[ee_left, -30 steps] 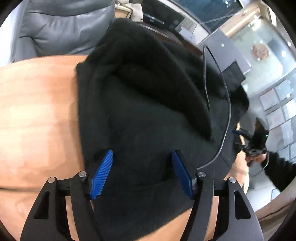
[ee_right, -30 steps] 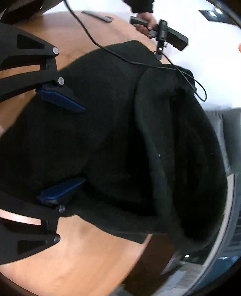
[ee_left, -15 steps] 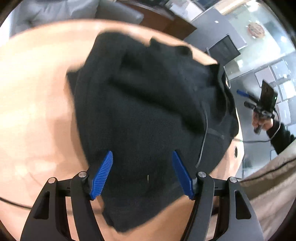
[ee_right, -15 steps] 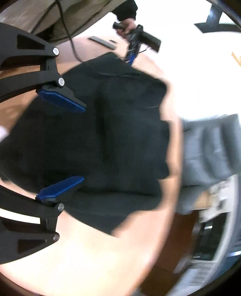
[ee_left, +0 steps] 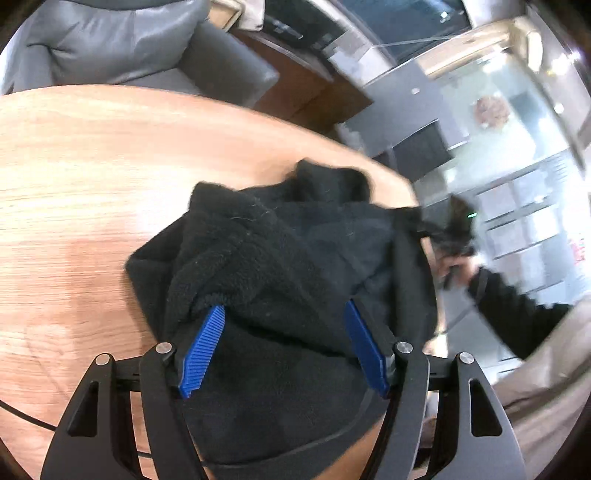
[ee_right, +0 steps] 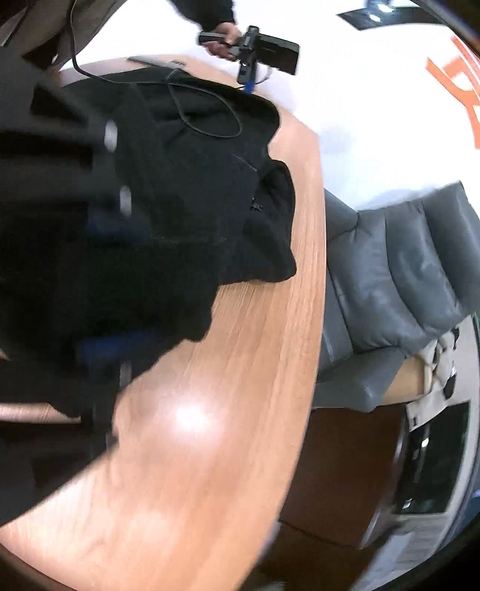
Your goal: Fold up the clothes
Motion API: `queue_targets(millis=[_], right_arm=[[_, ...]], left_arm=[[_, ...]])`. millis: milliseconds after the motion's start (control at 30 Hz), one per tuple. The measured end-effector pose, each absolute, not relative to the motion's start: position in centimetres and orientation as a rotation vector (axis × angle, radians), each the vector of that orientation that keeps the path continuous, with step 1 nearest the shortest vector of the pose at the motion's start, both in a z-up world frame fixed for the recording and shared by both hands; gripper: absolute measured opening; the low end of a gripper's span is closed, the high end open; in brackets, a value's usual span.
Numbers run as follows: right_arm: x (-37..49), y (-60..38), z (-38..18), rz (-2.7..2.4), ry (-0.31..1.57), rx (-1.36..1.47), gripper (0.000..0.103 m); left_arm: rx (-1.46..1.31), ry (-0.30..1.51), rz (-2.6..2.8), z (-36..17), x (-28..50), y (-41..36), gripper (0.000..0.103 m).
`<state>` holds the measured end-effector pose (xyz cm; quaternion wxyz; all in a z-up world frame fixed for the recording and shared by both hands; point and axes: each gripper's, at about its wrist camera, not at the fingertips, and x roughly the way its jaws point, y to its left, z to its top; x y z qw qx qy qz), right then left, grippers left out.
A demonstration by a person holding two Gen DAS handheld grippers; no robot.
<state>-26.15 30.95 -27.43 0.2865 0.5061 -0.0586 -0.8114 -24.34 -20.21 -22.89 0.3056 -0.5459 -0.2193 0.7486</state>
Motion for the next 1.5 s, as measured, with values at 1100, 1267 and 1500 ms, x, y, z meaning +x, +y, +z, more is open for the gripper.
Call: queue_targets(millis=[1100,1267,1500], right_arm=[[-23.0,41.1,-28.3,-2.373,-0.589,1.349,0.015],[-22.2,39.8,-25.4,-2.44,-0.453,1.329,0.045],[-21.2,38.2,-23.3,-2.445,-0.335,1.272,0.052]], left_arm=[[-1.406,-0.765,2.109,-26.5,-31.7,-25.0,0.034],[-1.449,-0.5,1.93,-25.6,-32.8,-19.2,0.073],[-1.551,-0.338,1.818,-28.8,-34.5,-14.2,0.074]])
